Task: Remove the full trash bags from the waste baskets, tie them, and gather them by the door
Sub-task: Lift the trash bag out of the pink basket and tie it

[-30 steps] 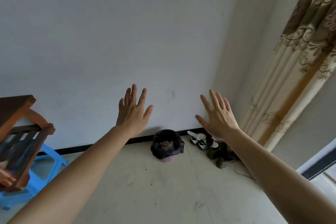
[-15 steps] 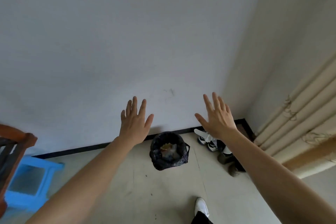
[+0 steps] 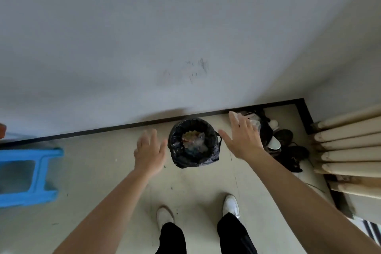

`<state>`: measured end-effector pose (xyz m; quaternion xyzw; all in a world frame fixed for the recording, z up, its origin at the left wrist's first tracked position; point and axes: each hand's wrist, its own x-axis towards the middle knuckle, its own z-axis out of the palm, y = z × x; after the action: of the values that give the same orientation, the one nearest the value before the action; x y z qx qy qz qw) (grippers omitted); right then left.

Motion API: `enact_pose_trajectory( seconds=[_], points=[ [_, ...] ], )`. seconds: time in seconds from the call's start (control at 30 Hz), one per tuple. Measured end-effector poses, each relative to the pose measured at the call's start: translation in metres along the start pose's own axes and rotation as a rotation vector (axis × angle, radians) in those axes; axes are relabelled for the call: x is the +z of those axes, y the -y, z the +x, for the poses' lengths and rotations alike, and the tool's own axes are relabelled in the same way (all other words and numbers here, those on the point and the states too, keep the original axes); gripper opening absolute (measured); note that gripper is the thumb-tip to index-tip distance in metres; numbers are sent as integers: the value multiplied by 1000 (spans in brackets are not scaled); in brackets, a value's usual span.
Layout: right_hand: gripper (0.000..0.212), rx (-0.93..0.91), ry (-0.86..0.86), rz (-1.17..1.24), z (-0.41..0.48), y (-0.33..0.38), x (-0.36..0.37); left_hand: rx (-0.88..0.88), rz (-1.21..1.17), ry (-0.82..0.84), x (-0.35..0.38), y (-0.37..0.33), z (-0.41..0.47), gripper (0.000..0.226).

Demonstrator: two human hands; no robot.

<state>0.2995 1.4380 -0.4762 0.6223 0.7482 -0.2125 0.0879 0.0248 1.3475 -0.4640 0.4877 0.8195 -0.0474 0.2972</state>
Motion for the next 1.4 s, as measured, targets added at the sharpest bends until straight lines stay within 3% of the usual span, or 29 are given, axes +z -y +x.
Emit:
enact_pose_trajectory(
  seconds=[0.2,0.37,0.6,0.73,0.83,0.93,1.03,1.13,1.2,1.27,1.4],
  points=[
    [77,188,133,111,-6,4,93,-76,-129,191,70,49,41,66],
    [73,403,223,337,21,0,167,-268,-492,299,132,83,98,61],
    [73,738,207,709,113,-36,321,-648,-906,254,278,116,203,55],
    [95,888,261,1023,162,-62,405,-831,-1149,212,364,139,251,55],
    [66,925,212,1338,188,-72,440,-825,-1455,263,403,143,272,57],
    [44,897,111,1433,199,-76,458,-783,-1782,333,416,143,278,52],
    [40,920,27,1486,196,-79,455,-838,-1771,126,410,147,275,21],
    [25,964,-36,1440,189,-80,428,-922,-1642,-112,389,144,262,18],
    [24,942,-87,1395,184,-76,400,-814,-1488,-282,364,138,254,10],
    [27,821,-155,1334,179,-64,369,-549,-1285,-415,335,121,243,11],
    [33,440,-227,1128,165,-19,319,-30,-1016,-486,289,75,222,9]
  ],
)
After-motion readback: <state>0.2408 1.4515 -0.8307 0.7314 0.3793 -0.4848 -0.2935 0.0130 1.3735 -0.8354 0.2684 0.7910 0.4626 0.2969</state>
